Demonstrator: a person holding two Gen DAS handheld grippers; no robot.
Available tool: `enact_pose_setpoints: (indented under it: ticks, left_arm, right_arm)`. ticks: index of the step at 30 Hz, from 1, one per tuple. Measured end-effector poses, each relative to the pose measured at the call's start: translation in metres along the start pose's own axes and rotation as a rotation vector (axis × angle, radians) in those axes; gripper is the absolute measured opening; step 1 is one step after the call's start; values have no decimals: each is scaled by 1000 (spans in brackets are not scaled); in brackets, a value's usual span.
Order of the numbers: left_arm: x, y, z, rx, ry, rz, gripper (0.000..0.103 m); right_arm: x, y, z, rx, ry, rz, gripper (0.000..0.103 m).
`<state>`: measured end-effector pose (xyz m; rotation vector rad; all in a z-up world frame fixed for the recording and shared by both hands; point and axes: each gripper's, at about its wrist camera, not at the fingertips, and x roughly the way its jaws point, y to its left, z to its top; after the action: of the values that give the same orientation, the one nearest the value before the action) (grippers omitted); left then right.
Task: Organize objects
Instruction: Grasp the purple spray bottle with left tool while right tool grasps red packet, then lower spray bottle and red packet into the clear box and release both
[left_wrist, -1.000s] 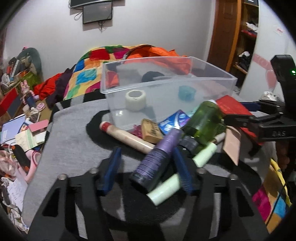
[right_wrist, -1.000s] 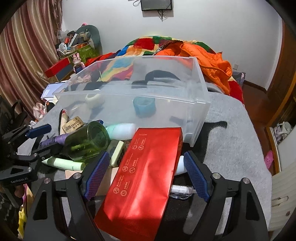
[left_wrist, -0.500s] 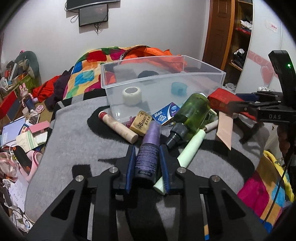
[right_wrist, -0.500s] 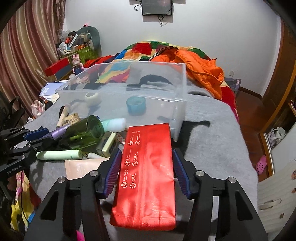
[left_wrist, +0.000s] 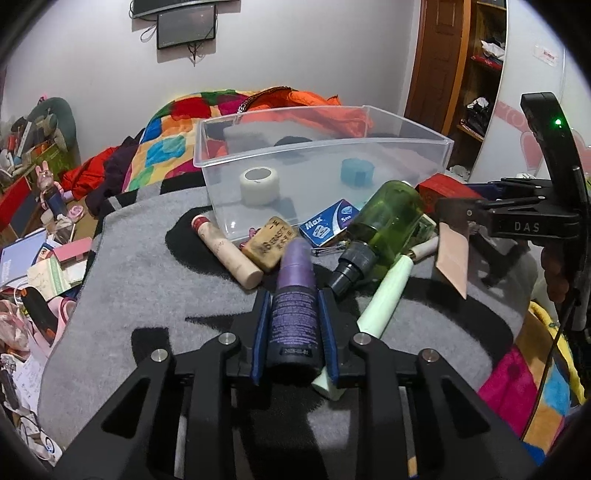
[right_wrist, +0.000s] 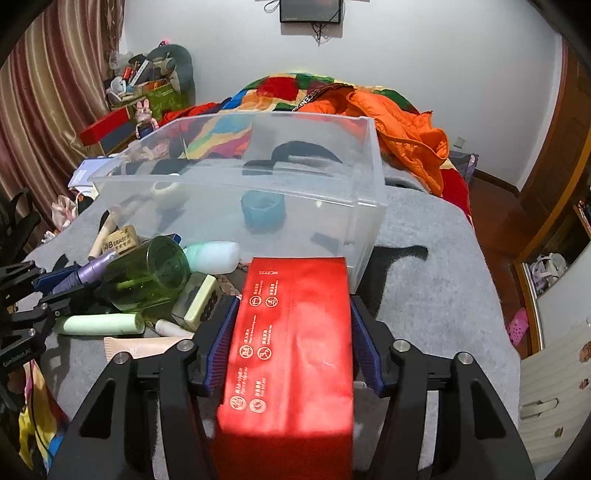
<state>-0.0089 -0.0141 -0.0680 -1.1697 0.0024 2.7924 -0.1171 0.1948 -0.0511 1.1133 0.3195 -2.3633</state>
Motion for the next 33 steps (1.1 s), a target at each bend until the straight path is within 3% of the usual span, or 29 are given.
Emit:
enact_pose_setpoints:
  ticks: [10,18,26,33]
  left_arm:
    - [-34,0,9,-34,-75,6,25]
    - [-51,3,36,-55,-151,2,25]
    - [-51,6,67,-53,-222,28,25]
    - [-31,12,93,-62,-215,21,25]
  right_arm:
    - [-38,-15,-2,68,-88,45,51]
    - [-68,-19,16,96,-190,71,51]
    - [-71,-17,40,106,-246,95,51]
    - [-58,-20,68,106,-247,109,51]
